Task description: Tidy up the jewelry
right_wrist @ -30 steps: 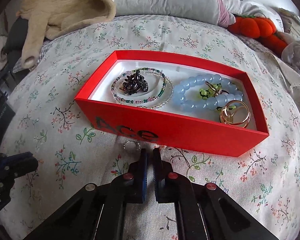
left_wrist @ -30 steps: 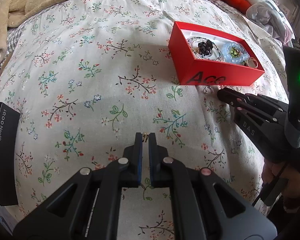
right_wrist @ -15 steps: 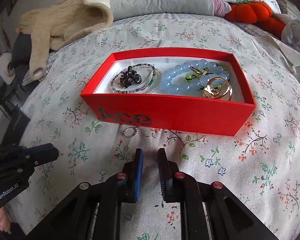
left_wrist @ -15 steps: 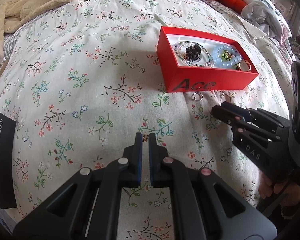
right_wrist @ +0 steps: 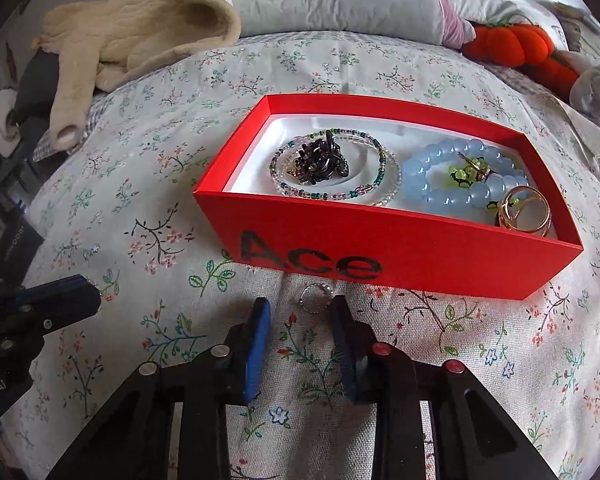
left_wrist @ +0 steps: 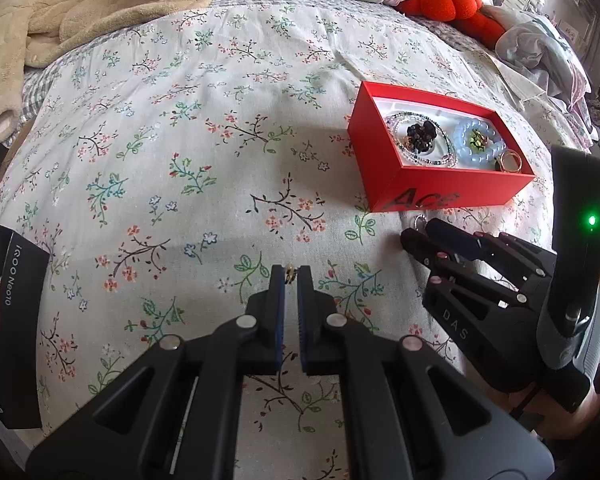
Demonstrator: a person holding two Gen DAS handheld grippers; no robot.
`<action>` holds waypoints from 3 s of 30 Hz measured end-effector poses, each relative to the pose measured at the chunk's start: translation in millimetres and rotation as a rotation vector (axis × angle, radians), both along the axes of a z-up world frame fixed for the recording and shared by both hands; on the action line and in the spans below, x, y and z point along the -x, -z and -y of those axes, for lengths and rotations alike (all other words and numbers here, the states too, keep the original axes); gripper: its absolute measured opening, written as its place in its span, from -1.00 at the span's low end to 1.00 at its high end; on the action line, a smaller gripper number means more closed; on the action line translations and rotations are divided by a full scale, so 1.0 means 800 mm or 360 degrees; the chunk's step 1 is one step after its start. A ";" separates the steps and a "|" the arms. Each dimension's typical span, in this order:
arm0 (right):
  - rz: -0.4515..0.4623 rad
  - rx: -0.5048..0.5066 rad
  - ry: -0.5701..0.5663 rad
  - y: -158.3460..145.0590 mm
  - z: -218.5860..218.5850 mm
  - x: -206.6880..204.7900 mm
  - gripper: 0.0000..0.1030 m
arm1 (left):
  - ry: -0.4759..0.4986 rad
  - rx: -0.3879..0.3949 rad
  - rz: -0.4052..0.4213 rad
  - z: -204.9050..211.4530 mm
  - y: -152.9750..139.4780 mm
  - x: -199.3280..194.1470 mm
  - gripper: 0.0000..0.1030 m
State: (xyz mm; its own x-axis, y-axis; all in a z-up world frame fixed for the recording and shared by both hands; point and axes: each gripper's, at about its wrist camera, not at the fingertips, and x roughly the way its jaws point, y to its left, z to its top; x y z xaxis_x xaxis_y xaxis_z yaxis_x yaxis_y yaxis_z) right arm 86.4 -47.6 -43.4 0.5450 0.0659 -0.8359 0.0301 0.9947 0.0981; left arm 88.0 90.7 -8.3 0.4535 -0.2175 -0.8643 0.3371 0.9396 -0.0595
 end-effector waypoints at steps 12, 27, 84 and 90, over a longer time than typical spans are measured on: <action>-0.0052 -0.0117 -0.0089 -0.008 0.023 0.027 -0.91 | -0.0015 0.0026 0.0005 -0.003 -0.005 0.000 -0.87; 0.0020 -0.0122 -0.0033 -0.007 0.003 0.020 0.02 | -0.0023 0.0051 -0.0007 -0.001 -0.009 -0.001 -0.87; 0.0021 -0.0110 -0.0079 -0.008 0.022 0.014 -0.77 | -0.0045 0.0108 -0.0021 0.004 -0.016 -0.003 -0.87; 0.0011 -0.0152 -0.0100 -0.037 0.031 0.023 -0.77 | -0.0051 0.0171 0.0005 0.015 -0.029 -0.008 -0.87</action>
State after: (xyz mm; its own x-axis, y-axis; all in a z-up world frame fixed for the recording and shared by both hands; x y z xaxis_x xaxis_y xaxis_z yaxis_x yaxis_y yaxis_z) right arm 67.7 -72.6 -13.8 0.5432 0.1794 -0.8202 -0.0331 0.9807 0.1926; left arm 94.5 78.6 15.1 0.4645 -0.2943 -0.8353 0.3072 0.9381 -0.1597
